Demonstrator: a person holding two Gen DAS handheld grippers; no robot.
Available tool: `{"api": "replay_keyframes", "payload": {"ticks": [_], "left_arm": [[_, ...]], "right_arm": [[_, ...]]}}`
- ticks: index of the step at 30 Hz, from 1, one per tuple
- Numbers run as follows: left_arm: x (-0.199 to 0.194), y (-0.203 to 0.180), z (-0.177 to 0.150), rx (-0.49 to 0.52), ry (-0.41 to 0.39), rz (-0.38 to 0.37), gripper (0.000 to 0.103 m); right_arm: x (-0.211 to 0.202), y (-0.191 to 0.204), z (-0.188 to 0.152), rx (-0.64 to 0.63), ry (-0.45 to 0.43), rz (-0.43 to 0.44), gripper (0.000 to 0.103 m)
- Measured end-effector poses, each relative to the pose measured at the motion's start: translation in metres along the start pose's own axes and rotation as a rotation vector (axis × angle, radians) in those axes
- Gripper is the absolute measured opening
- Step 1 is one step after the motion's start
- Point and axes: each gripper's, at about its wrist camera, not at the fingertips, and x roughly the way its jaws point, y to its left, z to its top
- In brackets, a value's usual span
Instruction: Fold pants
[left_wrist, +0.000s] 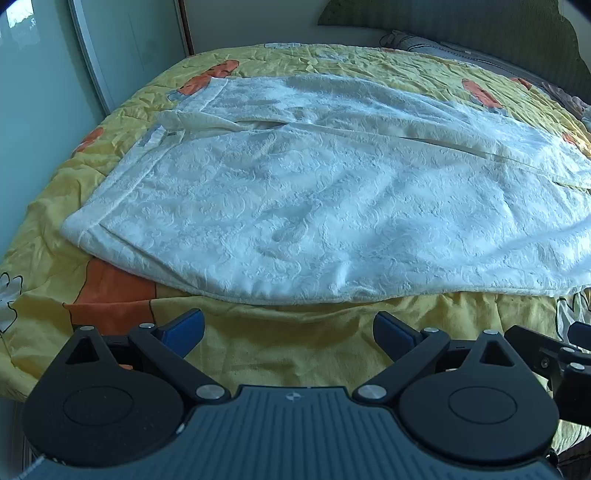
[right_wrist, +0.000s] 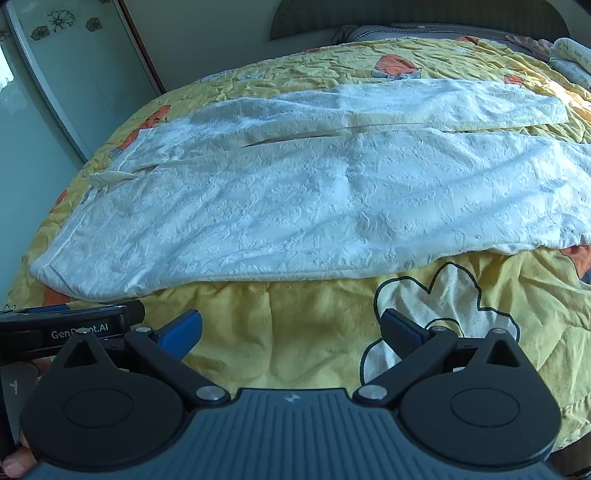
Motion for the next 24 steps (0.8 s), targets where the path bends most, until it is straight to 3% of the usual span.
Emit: {"api": "replay_keyframes", "payload": {"ticks": [24], "left_arm": [[0.002,-0.0014,-0.0022,-0.005,0.009,-0.004,0.099]], "right_arm": [[0.0019,0.0012,-0.0021,0.002,0.012,0.01,0.103]]}}
